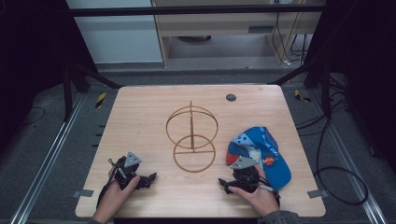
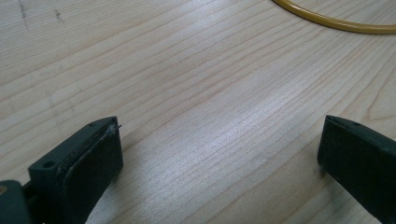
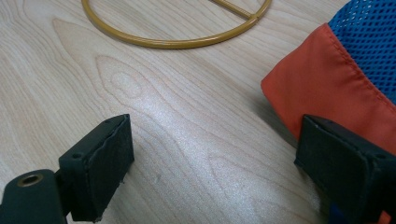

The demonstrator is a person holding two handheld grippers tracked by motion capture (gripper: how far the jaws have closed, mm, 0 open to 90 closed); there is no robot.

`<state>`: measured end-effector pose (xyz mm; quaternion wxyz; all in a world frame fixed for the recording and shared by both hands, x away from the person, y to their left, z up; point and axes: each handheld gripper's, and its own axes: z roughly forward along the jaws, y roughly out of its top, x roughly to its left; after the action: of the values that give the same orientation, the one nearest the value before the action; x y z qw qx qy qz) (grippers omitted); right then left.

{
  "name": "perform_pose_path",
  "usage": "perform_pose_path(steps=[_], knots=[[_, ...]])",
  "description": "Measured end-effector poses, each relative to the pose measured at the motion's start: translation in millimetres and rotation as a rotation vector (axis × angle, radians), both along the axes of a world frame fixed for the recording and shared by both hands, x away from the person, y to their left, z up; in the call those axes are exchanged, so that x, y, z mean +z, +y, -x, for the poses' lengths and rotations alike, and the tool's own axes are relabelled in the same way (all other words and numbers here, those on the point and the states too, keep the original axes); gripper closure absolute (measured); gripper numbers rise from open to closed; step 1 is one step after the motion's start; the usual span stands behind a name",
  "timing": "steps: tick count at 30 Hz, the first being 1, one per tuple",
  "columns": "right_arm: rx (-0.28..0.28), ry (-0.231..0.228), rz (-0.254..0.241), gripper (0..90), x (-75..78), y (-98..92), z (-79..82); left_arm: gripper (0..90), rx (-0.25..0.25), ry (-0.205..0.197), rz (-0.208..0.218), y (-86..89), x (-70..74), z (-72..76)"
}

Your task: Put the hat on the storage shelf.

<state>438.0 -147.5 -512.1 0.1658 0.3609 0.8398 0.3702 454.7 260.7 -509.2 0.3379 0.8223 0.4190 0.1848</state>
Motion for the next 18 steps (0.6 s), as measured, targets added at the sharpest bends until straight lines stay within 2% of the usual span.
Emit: perform_pose_path(steps=[12,15,18], knots=[[-0.013,0.001,0.001,10.0,-0.3,0.2,0.4,0.0,0.001,-0.001,0.000,-0.2,0.0,0.1],[-0.015,0.034,0.014,14.4,4.5,-2.2,0.4,0.0,0.001,-0.001,0.002,-0.2,-0.1,0.1],[-0.025,0.028,-0.001,16.7,13.2,-6.5,5.0,0.0,0.001,-0.001,0.002,-0.2,-0.1,0.1]])
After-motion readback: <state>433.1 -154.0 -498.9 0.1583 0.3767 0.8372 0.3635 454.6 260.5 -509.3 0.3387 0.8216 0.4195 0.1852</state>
